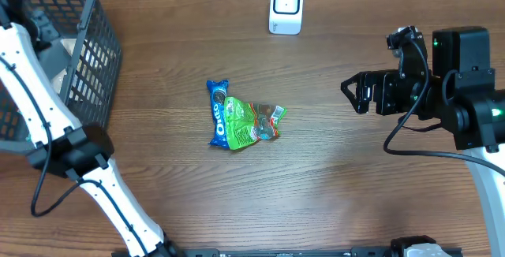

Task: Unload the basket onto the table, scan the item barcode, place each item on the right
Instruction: 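Move the left gripper back over the basket, then grasp the cream bread bag in the basket with the left gripper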

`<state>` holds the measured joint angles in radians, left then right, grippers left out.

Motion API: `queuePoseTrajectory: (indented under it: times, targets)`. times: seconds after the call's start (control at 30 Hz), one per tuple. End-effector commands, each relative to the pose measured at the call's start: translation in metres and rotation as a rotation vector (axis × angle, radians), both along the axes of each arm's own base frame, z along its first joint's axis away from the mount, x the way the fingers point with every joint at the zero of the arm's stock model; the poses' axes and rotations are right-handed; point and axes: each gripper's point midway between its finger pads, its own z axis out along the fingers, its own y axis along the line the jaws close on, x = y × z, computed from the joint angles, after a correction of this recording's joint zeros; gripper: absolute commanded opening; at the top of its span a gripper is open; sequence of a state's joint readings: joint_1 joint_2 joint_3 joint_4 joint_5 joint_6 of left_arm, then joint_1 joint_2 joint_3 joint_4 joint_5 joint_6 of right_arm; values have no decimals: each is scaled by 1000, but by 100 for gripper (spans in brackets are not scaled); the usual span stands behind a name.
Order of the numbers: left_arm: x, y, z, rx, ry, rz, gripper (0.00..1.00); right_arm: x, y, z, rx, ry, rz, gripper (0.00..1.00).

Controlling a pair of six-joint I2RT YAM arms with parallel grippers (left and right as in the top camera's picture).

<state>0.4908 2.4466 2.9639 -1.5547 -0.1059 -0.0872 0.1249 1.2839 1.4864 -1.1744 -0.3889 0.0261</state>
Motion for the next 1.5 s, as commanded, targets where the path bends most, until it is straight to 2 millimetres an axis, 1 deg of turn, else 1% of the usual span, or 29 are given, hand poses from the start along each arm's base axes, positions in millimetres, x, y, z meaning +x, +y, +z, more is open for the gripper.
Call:
queuePoseTrajectory:
  times: [0.0,0.03,0.07,0.1,0.13,0.17,0.2,0.37,0.47,0.67,0.87,0.93,0.97,1.0,1.03,1.07,1.13,1.17,1.33,1.4,1.47]
  targets:
    - [13,0,-24,31,64,-133,27,0,2,11,11,-28,5,100]
    - [16,0,-34,29,84,-169,31,0,2,11,11,-28,4,100]
    - [19,2,-46,25,106,-182,39,0,2,11,11,-28,4,100]
    - [21,3,-53,19,113,-182,45,0,2,11,11,-28,5,100]
    - [23,4,-65,10,128,-182,57,0,2,11,11,-28,4,100]
    - [24,5,-74,2,140,-181,80,0,2,11,10,-28,5,100]
    - [26,6,-83,-10,149,-177,100,0,2,11,11,-28,5,100]
    - [29,7,-127,-47,210,-186,100,2,3,12,12,-37,4,100]
    - [31,9,-148,-54,235,-205,100,3,3,13,12,-39,4,100]
    - [30,7,-197,-93,297,-214,100,2,3,13,12,-39,4,100]
    - [24,3,-229,-134,351,-218,100,2,3,13,12,-39,4,100]
    - [22,-2,-238,-162,364,-226,97,2,3,13,12,-39,5,100]
    - [21,-5,-241,-180,367,-231,94,2,3,13,12,-39,5,100]
    - [21,-7,-244,-191,370,-234,88,2,3,13,12,-39,5,100]
    - [20,-9,-246,-199,373,-236,75,2,3,13,12,-39,5,100]
    - [18,-9,-246,-202,380,-236,59,2,3,13,12,-39,5,100]
    - [16,-10,-247,-208,390,-235,18,3,3,13,12,-39,4,100]
    - [14,-11,-246,-210,395,-235,4,3,3,13,12,-39,4,100]
    - [7,-13,-244,-238,407,-187,4,3,3,13,13,-40,5,100]
    - [6,-13,-238,-249,398,-147,4,3,3,13,12,-39,4,100]
    - [7,-11,-225,-253,376,-103,4,3,3,13,12,-39,4,100]
